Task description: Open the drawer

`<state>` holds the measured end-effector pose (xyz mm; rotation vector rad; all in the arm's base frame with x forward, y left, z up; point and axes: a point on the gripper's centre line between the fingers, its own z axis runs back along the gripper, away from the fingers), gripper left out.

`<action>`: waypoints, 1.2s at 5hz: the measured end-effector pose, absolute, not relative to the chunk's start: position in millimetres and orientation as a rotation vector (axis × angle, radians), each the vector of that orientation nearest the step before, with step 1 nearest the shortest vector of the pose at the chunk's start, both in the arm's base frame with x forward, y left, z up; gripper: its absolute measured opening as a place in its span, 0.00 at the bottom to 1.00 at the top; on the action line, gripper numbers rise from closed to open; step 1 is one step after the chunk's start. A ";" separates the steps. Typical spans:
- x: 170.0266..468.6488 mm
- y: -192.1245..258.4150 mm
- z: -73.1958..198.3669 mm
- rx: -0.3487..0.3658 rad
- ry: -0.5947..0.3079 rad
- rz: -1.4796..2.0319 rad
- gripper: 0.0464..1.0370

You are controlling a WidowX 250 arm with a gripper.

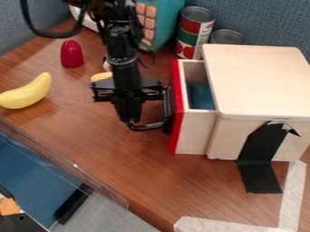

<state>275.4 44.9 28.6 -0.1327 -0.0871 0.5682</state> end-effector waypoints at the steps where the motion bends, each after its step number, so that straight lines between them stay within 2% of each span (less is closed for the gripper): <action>1: 269.2 53.5 28.2 -0.129 -0.085 0.574 0.11; 6: 256.1 75.1 34.6 -0.123 -0.104 0.602 0.11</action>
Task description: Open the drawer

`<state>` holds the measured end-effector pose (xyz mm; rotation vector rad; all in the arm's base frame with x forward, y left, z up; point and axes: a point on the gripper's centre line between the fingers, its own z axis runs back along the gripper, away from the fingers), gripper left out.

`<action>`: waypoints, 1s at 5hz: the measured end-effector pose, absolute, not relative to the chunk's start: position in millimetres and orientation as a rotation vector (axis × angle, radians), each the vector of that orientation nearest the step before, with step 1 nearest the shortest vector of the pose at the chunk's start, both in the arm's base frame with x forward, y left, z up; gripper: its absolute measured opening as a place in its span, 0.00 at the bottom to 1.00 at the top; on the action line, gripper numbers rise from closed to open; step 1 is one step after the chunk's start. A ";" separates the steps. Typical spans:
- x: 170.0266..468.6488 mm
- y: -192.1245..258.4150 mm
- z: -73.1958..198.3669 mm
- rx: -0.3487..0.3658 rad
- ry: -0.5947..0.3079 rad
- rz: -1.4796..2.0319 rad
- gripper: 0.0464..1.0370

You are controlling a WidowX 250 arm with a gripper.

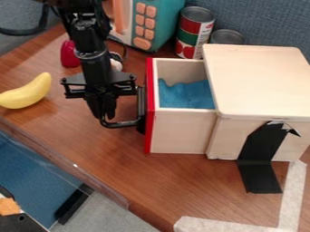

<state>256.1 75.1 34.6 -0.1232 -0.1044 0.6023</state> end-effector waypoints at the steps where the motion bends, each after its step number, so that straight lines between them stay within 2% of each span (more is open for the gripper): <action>1: 254.4 78.4 34.7 -0.117 -0.100 0.603 0.11; 2: 252.9 80.3 34.5 -0.112 -0.095 0.607 0.11; 3: 251.8 80.8 34.1 -0.107 -0.091 0.606 0.15; 4: 251.3 82.0 34.9 -0.115 -0.089 0.627 0.40; 5: 251.0 80.6 43.2 -0.124 -0.100 0.620 0.72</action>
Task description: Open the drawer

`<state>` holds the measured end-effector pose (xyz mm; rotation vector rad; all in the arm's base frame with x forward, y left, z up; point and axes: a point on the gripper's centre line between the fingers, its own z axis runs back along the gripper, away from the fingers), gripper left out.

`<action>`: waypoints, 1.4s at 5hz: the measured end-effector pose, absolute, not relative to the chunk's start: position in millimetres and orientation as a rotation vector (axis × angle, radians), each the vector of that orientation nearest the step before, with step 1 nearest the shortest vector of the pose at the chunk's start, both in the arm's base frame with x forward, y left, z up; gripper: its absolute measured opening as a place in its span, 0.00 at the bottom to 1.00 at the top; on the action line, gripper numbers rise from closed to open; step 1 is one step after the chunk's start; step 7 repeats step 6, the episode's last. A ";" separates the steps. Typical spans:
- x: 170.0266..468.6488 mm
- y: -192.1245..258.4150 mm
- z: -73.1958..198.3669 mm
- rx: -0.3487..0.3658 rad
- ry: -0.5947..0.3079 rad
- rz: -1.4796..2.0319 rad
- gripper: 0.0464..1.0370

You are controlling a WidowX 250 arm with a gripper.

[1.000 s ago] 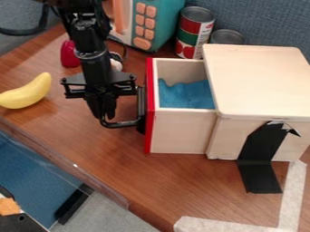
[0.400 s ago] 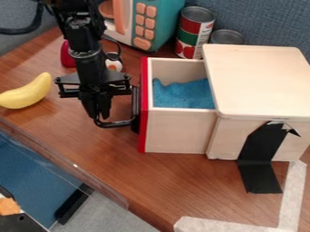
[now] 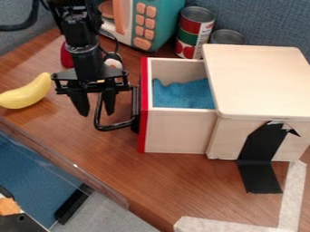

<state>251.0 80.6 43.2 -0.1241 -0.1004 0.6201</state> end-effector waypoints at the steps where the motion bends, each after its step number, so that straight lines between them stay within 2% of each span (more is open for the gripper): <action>1: 252.2 77.6 53.5 -0.143 -0.105 0.601 0.96; 2: 254.7 78.6 74.0 -0.139 -0.120 0.553 0.97; 3: 252.3 87.3 87.5 -0.077 -0.118 0.475 0.96; 5: 243.8 117.1 95.3 0.028 -0.099 0.337 0.96; 6: 242.5 141.9 108.0 0.036 -0.137 0.339 0.96; 7: 242.5 141.9 108.0 0.036 -0.137 0.339 0.96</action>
